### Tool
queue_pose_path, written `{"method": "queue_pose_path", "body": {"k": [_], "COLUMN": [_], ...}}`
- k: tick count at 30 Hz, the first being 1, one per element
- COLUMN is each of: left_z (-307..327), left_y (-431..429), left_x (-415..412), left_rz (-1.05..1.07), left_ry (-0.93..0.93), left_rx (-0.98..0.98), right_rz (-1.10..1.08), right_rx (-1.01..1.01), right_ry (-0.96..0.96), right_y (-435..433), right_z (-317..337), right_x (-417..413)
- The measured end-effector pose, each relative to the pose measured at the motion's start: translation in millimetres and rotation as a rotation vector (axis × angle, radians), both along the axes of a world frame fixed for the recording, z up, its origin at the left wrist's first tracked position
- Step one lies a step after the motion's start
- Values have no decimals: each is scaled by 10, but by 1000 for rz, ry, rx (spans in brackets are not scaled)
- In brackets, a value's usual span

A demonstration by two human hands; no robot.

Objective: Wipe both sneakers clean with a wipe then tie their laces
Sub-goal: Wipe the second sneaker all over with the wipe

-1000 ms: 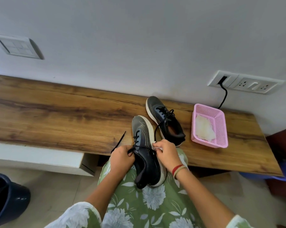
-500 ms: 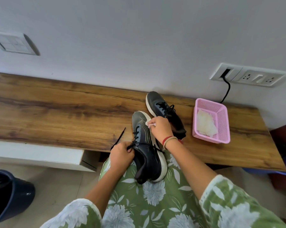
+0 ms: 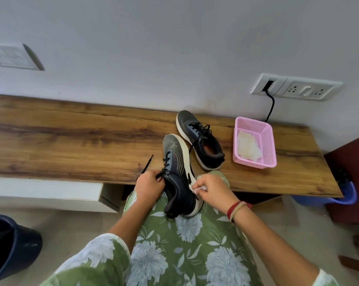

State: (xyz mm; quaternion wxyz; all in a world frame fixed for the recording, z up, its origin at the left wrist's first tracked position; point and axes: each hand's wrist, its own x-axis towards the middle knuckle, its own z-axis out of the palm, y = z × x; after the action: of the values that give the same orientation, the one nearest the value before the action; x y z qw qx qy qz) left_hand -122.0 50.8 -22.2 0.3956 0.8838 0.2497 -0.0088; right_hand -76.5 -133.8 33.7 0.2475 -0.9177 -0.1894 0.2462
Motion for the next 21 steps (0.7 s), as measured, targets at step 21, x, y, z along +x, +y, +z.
{"method": "queue_pose_path", "body": {"k": [21], "left_z": [11], "left_y": [-28], "left_x": [-32], "left_rz": [5], "left_ry": [-48], "left_rx": [-15], "right_rz": [-192], "right_rx": [121], "right_ry": [-269], "right_y": [-203], "right_z": [-238], "right_x": [-516]}}
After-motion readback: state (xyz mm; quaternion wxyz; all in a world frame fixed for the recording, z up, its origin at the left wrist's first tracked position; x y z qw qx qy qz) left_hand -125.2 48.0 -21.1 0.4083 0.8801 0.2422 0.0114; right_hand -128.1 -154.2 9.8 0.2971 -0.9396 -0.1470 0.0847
